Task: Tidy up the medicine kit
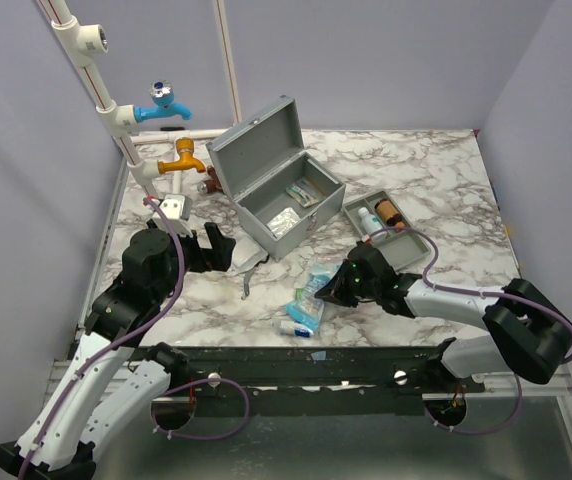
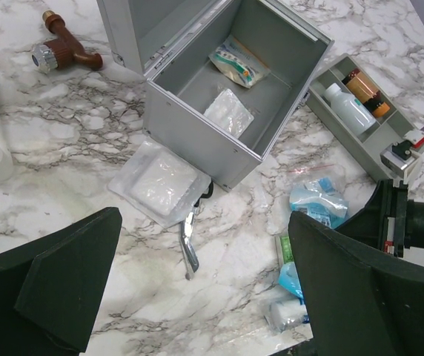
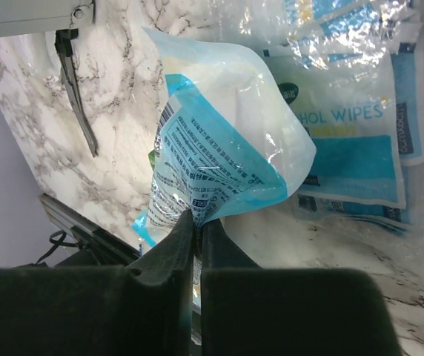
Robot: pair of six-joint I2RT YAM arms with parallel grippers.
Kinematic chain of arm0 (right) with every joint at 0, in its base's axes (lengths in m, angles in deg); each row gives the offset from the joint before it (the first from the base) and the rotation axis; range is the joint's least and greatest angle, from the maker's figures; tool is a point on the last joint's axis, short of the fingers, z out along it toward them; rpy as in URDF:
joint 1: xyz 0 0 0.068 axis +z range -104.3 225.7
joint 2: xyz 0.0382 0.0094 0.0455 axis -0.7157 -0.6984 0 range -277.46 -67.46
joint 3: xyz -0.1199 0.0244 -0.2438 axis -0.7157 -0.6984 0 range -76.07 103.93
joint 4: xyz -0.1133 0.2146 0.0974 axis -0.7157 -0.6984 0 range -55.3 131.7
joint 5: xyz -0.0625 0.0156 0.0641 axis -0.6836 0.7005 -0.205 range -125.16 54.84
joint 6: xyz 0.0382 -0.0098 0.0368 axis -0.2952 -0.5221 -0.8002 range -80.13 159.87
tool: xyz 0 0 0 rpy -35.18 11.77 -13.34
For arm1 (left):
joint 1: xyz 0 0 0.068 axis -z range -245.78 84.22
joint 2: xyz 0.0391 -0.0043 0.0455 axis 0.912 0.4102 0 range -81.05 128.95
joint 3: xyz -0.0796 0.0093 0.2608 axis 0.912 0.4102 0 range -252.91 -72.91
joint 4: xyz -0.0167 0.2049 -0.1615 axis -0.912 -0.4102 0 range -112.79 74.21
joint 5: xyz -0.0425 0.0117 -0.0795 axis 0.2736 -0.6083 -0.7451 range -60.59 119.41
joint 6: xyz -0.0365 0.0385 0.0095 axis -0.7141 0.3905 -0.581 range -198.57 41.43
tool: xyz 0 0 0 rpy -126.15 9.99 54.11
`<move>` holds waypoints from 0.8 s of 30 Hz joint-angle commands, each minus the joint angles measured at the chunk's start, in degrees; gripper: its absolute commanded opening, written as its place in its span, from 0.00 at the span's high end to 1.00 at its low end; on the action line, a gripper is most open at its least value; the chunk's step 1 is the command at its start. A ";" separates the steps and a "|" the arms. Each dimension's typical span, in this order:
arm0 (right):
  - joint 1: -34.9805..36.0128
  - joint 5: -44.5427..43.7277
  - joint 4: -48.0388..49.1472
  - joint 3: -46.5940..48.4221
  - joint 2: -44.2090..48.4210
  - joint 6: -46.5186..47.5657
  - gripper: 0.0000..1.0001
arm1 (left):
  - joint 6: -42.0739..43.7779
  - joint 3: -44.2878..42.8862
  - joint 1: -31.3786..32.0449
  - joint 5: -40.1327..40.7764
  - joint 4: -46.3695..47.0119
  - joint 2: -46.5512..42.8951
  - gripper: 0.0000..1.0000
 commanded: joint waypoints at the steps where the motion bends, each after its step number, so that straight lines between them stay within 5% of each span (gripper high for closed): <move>1: 0.33 -3.75 -0.52 2.61 0.40 2.70 0.99 | 0.31 0.30 -0.44 -1.13 0.67 0.33 0.01; 15: 0.37 -15.56 -16.20 16.43 7.09 15.78 0.99 | 0.49 0.22 -0.78 -1.18 0.64 0.41 0.02; 24: 0.24 -19.94 -17.67 25.06 4.55 17.86 0.99 | 0.49 0.13 -0.79 -1.14 0.51 0.28 0.02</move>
